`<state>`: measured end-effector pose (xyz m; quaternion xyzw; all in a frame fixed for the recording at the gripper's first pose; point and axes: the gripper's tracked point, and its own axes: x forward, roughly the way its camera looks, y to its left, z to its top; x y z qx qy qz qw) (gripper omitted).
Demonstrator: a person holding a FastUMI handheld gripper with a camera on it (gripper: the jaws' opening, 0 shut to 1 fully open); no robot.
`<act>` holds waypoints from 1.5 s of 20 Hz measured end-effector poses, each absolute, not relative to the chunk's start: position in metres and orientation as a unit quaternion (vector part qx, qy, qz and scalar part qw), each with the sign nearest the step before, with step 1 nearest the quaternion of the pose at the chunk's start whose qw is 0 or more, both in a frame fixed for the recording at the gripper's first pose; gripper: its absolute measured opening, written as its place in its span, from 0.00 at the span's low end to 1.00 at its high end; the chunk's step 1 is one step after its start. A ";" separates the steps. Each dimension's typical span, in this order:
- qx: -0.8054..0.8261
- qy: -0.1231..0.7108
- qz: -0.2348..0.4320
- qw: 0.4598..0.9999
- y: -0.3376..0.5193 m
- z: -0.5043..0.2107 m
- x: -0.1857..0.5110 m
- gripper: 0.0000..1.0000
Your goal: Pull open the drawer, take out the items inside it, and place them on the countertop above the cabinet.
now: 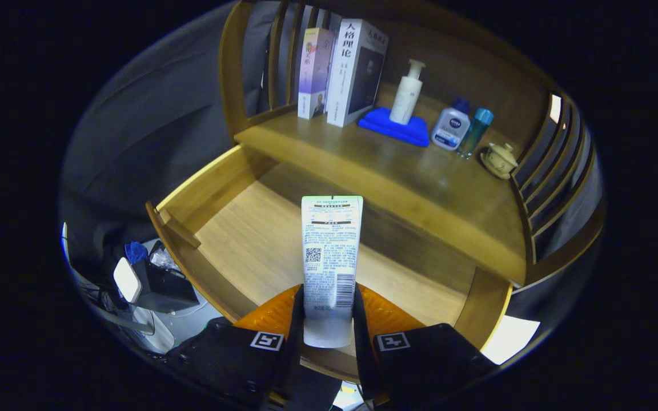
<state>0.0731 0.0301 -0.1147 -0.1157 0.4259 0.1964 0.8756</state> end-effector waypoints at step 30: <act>0.079 0.440 0.039 0.894 -0.004 -0.120 0.267 0.47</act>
